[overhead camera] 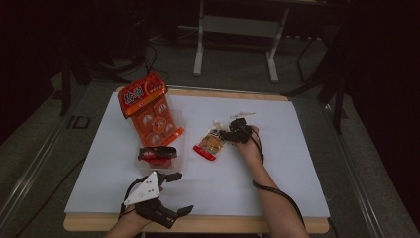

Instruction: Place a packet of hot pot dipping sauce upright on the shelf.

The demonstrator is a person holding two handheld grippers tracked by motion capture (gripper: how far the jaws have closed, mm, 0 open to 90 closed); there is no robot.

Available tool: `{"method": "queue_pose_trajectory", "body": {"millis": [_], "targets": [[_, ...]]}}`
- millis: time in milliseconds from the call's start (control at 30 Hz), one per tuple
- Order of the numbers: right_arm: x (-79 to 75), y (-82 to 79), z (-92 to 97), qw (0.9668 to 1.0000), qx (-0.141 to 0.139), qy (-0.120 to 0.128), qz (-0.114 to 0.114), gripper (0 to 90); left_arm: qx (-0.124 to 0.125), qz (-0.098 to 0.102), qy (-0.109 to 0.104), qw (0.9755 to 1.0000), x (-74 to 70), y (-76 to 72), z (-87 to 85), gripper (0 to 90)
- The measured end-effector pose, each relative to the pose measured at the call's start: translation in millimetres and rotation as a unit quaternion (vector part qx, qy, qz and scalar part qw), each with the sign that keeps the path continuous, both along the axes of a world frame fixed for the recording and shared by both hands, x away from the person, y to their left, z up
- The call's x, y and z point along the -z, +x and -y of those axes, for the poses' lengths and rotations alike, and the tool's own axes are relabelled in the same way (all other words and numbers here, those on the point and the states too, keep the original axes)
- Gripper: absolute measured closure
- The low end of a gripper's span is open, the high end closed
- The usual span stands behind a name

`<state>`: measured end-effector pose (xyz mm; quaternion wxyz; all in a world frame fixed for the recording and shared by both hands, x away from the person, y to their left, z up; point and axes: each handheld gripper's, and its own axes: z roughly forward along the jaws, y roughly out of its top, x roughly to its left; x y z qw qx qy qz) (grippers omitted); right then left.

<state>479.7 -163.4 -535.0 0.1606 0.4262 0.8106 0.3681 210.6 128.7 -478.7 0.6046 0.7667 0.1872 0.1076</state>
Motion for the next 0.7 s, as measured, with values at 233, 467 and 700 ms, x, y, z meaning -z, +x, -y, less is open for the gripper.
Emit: {"method": "queue_pose_trajectory", "body": {"millis": [233, 467, 700], "targets": [[-1.5, -3.5, -7.5, 0.9998, -0.009, -0.004, -0.019, 85.7, 0.000, -0.002, 0.000, 1.0000, 0.7, -0.5, 0.5, 4.2], [-9.8, -8.0, -3.6, 0.9999, -0.010, 0.002, -0.014, 88.7, 0.000, -0.004, 0.001, 1.0000, 2.2, 0.5, 0.9, 4.2], [-28.1, -16.7, 0.9, 0.9995, -0.019, 0.023, 0.006, 89.1, 0.002, -0.005, -0.002, 1.0000, 1.5, 0.6, 1.8, 4.2]]}}
